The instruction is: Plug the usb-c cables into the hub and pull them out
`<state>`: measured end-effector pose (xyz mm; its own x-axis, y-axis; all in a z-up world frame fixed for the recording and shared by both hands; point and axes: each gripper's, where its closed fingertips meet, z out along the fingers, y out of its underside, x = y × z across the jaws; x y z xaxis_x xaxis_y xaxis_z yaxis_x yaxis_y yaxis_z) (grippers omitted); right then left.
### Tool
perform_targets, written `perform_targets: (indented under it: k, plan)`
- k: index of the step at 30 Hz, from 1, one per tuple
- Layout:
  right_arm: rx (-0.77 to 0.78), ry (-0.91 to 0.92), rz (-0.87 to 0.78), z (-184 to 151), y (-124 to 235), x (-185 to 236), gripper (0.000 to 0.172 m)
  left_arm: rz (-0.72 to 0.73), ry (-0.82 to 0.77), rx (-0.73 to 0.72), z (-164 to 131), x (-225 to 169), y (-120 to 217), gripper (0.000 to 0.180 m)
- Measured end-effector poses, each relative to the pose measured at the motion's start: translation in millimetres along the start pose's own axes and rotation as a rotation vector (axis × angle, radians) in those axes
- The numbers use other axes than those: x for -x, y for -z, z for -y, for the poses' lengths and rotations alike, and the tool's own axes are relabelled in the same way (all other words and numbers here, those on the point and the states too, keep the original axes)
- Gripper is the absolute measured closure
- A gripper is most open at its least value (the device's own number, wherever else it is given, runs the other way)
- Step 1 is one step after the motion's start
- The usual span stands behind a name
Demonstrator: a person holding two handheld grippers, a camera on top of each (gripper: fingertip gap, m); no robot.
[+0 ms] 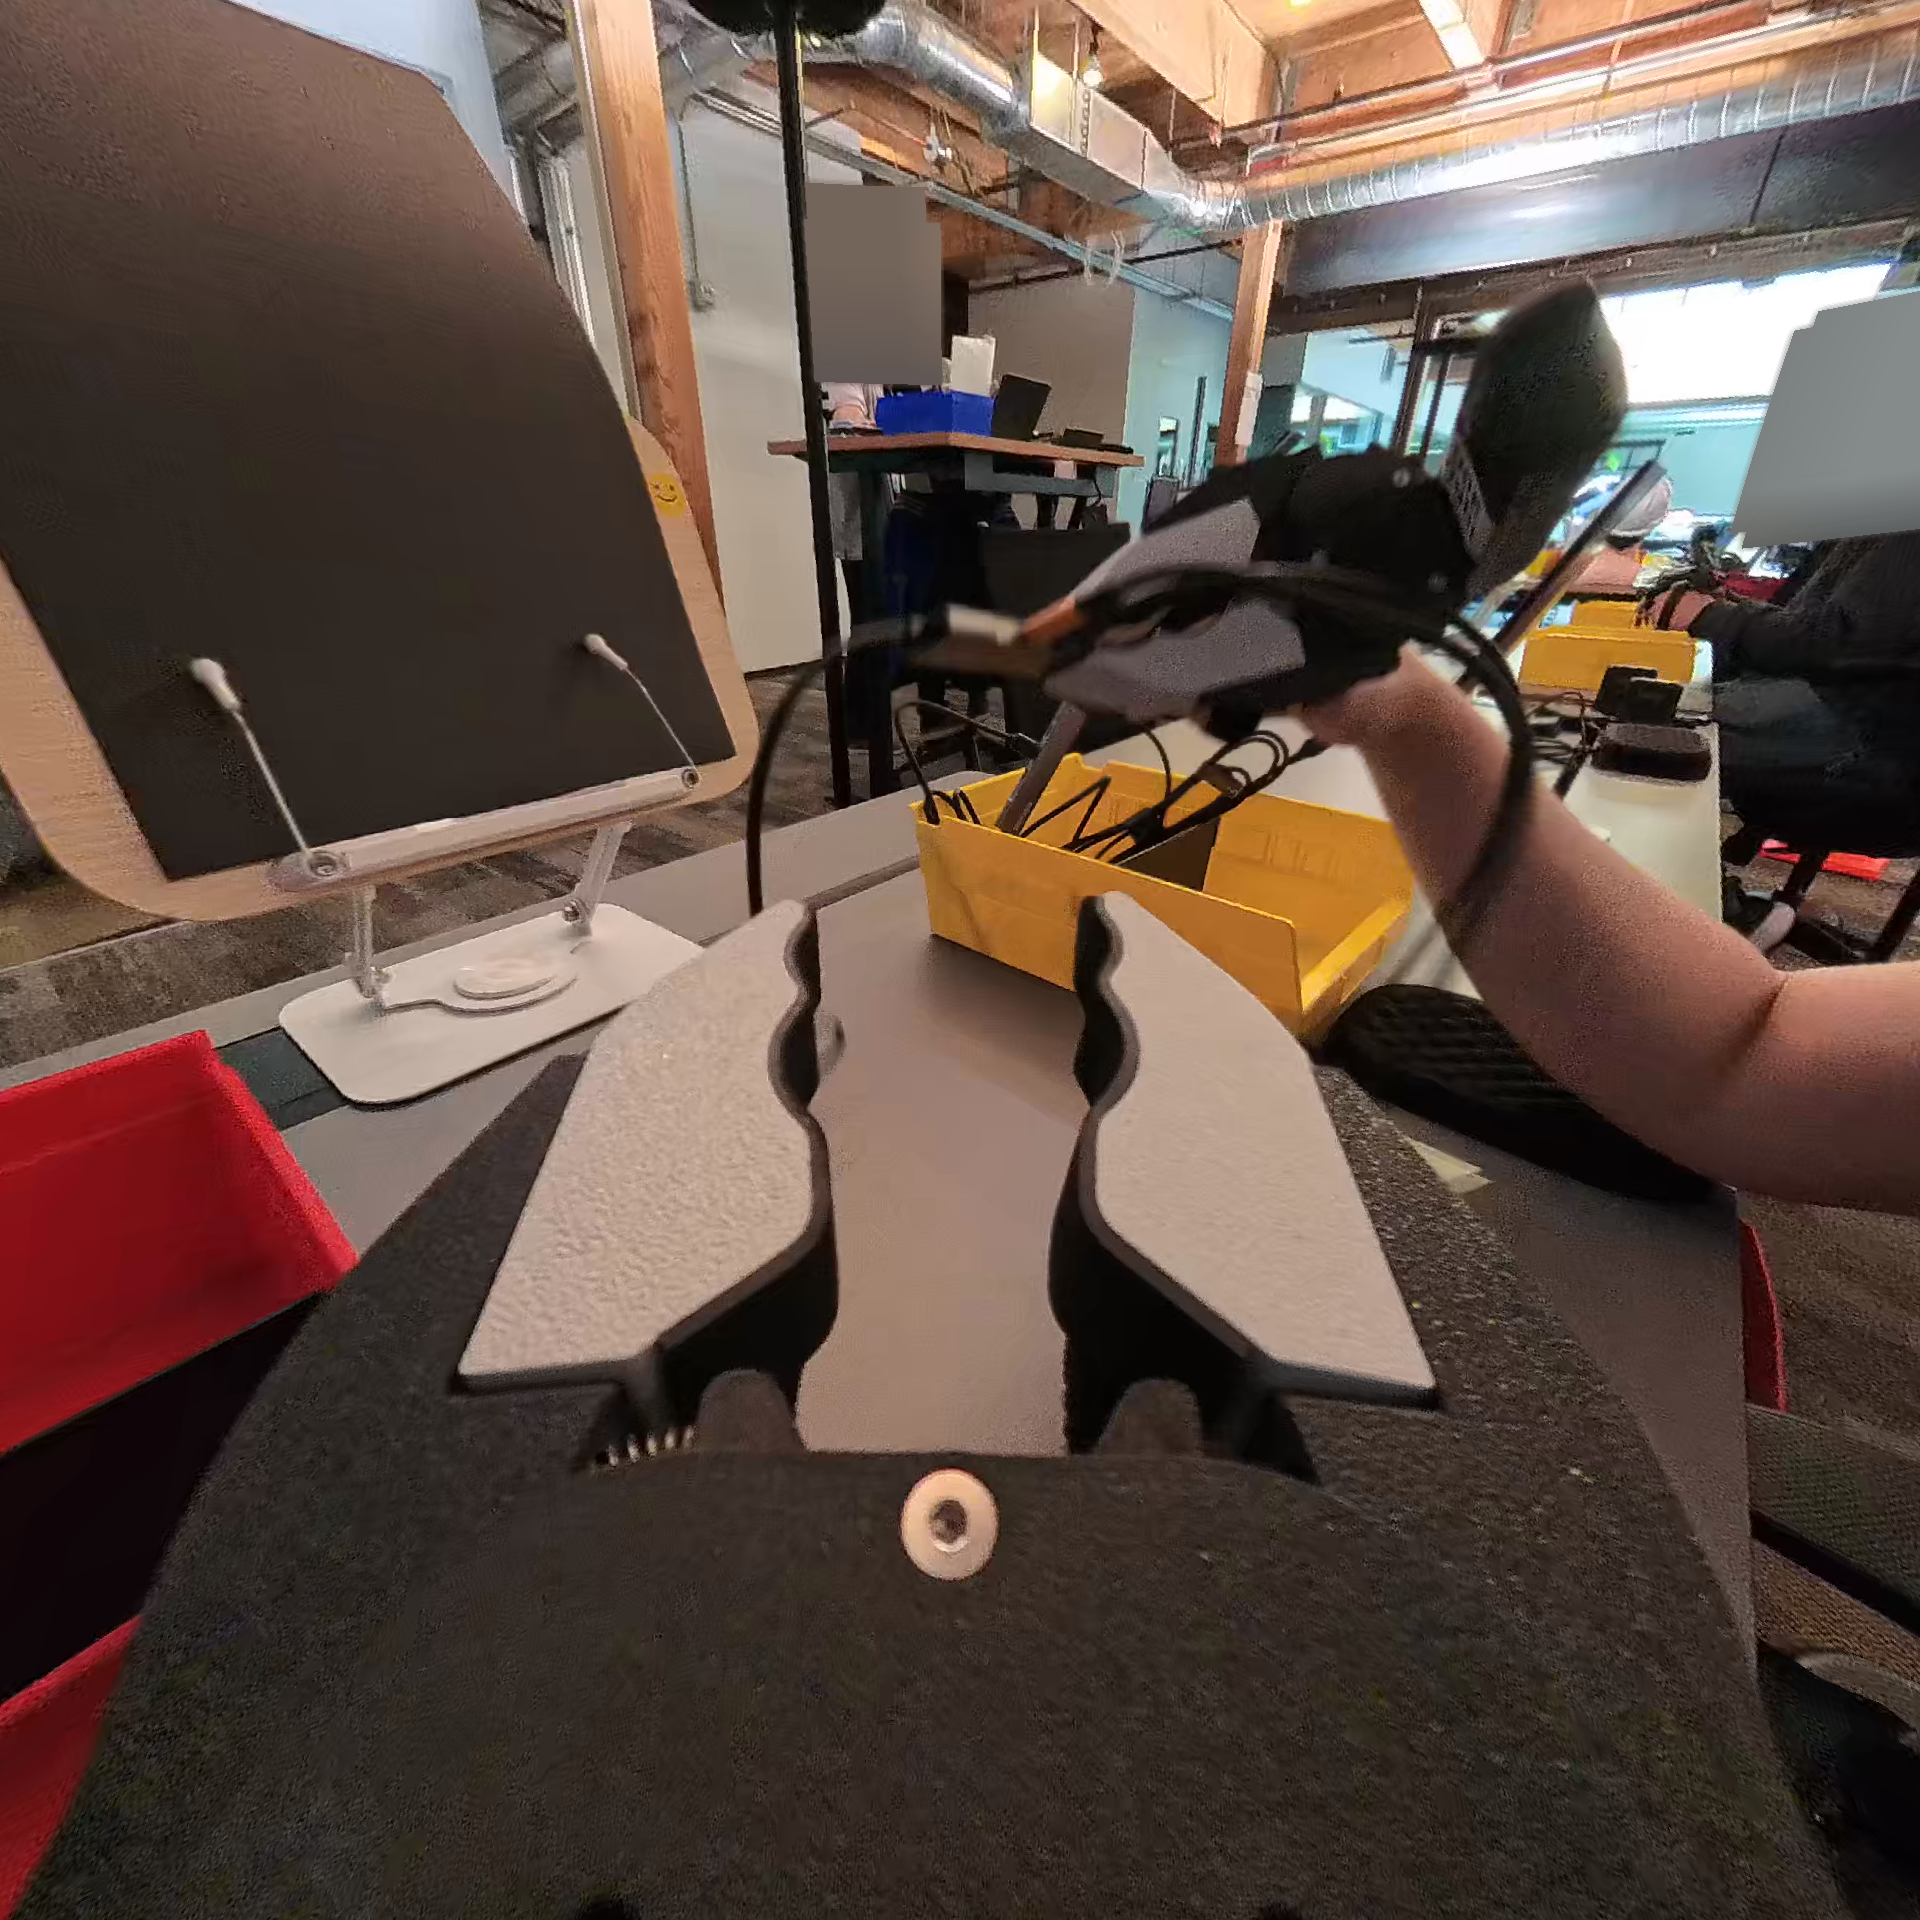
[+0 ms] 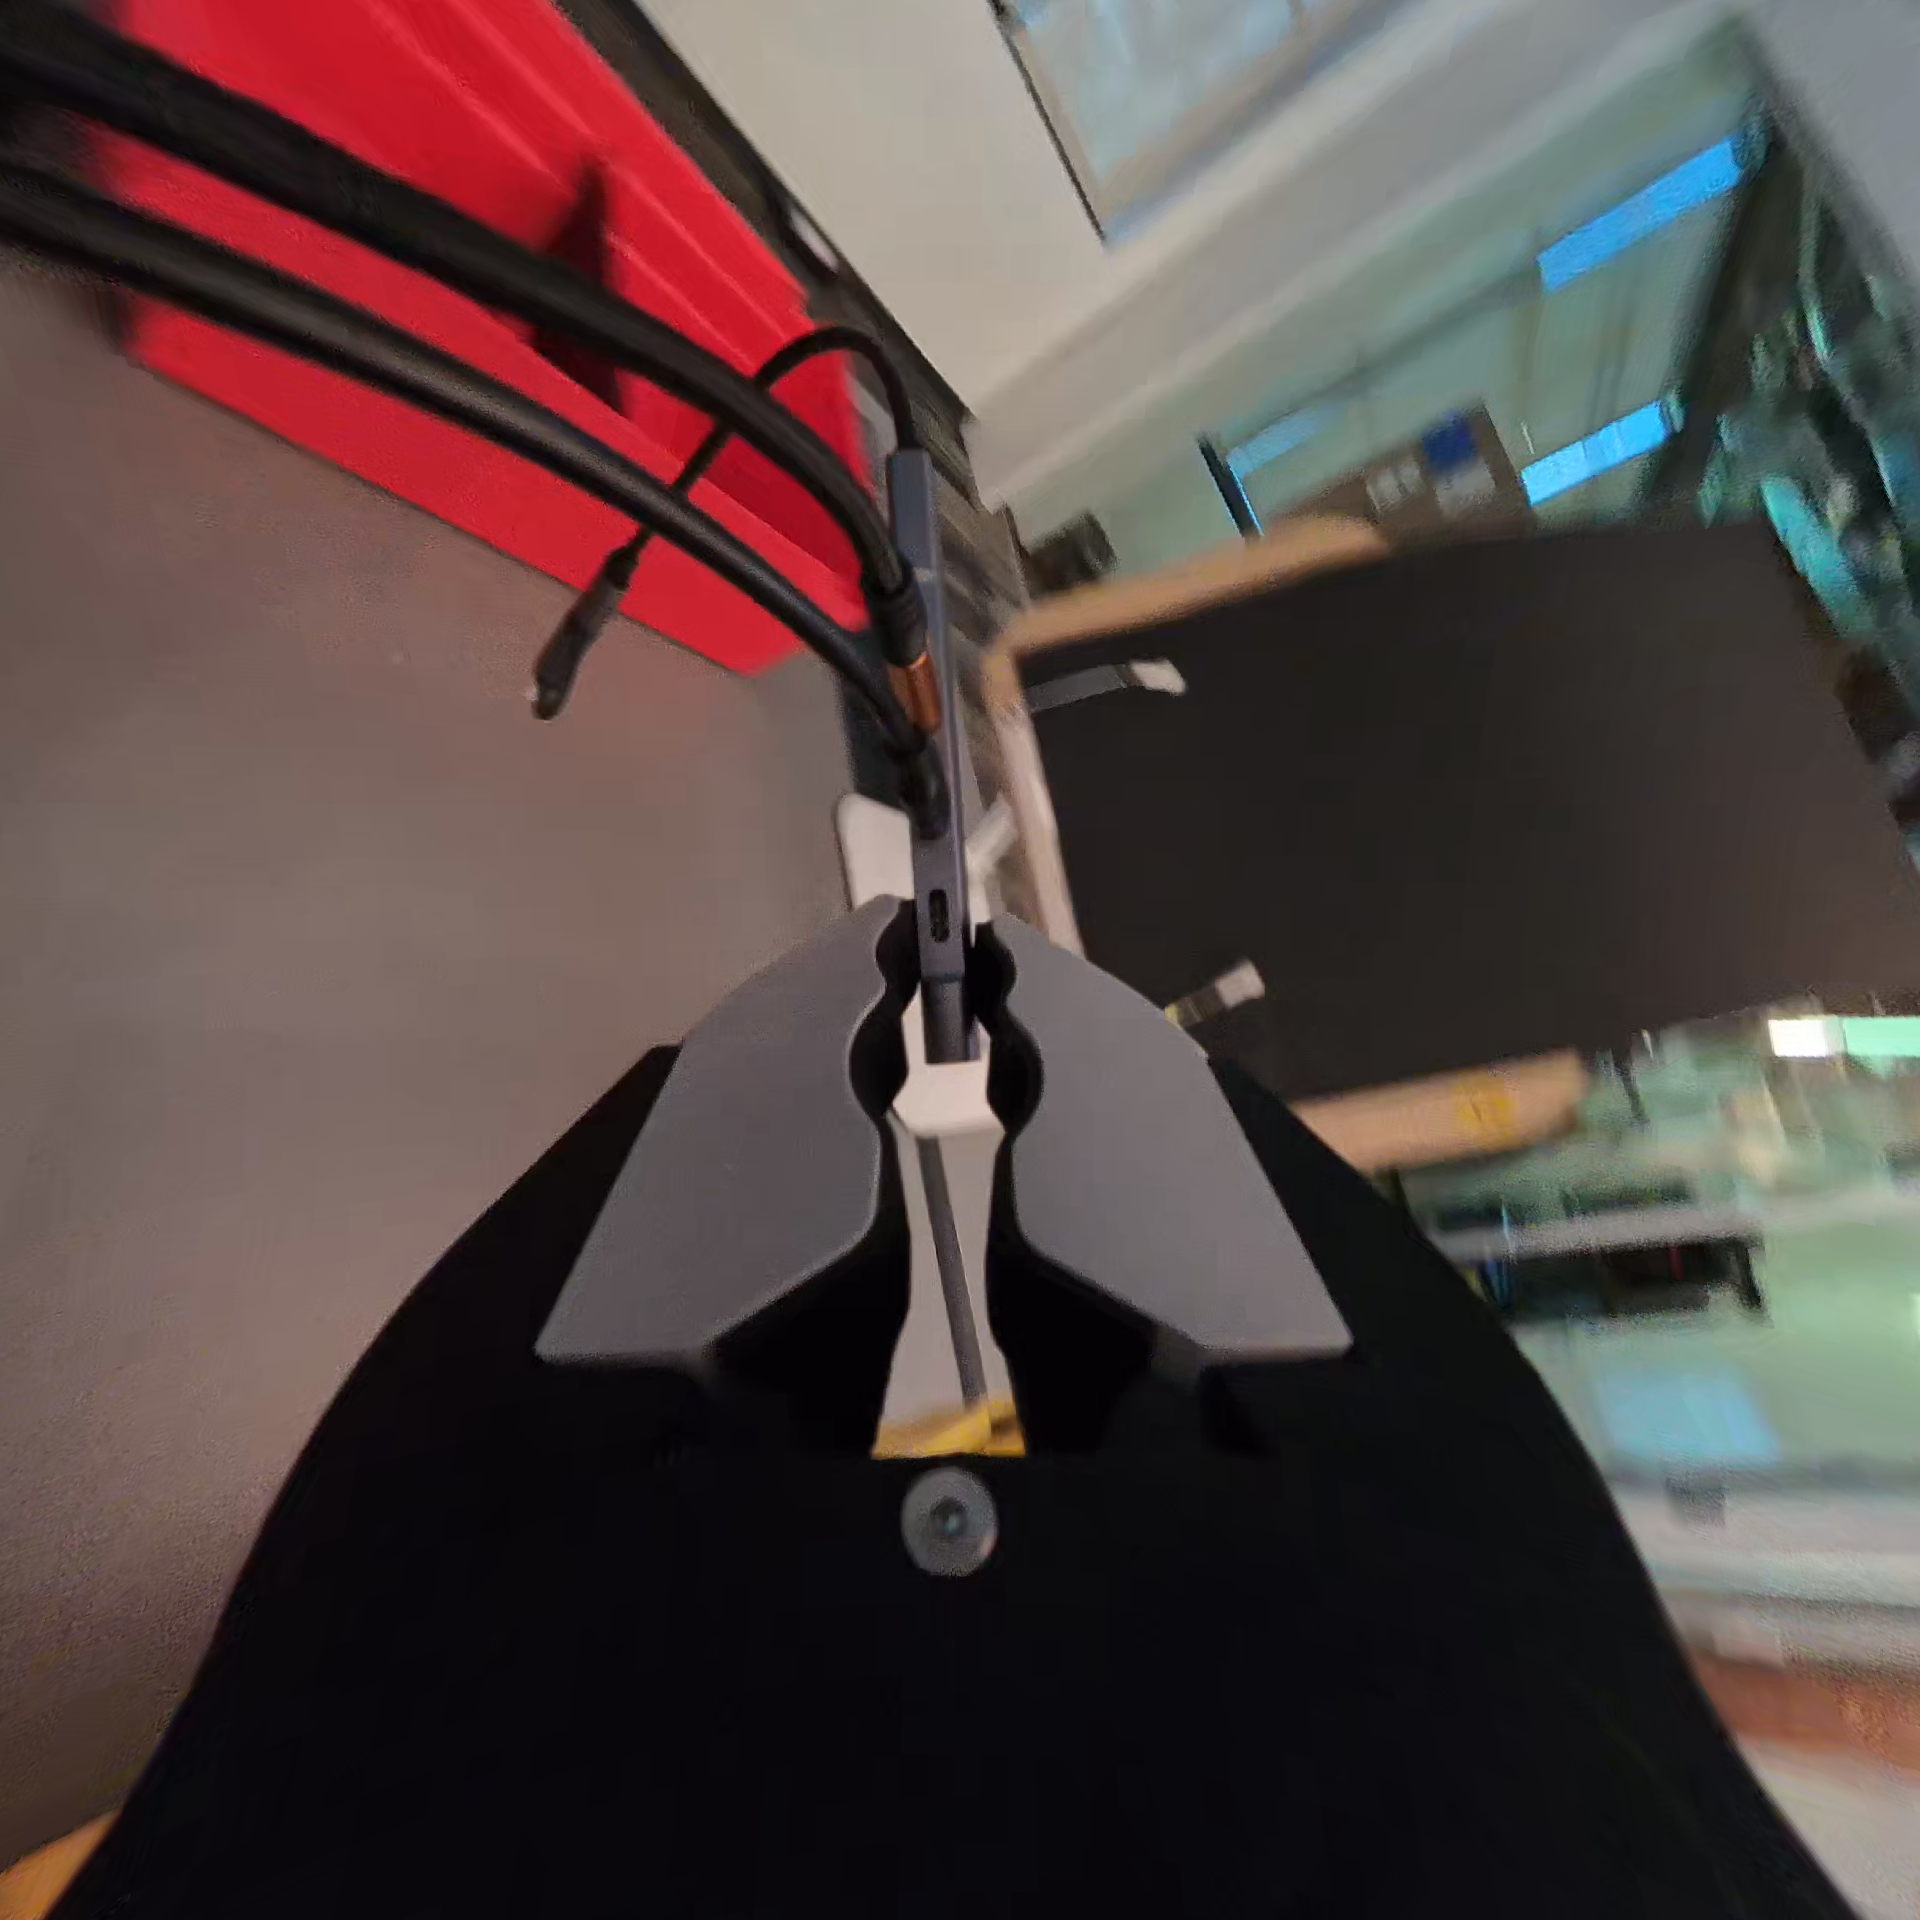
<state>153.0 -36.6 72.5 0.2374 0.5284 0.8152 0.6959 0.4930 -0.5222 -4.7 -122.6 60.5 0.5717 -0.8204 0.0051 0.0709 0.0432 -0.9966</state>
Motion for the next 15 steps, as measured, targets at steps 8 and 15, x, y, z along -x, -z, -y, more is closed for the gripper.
perform_targets:
  k: [8,15]
  plan:
    - [0.275,-0.663,-0.308,-110.1,124.6,-93.4,0.162,0.0,0.001,0.072,-23.2,2.4,6.1,0.14]
    - [0.433,-1.088,-0.324,-212.0,168.4,-77.1,0.163,-0.041,-0.044,0.142,-33.6,-11.0,-5.5,0.143]
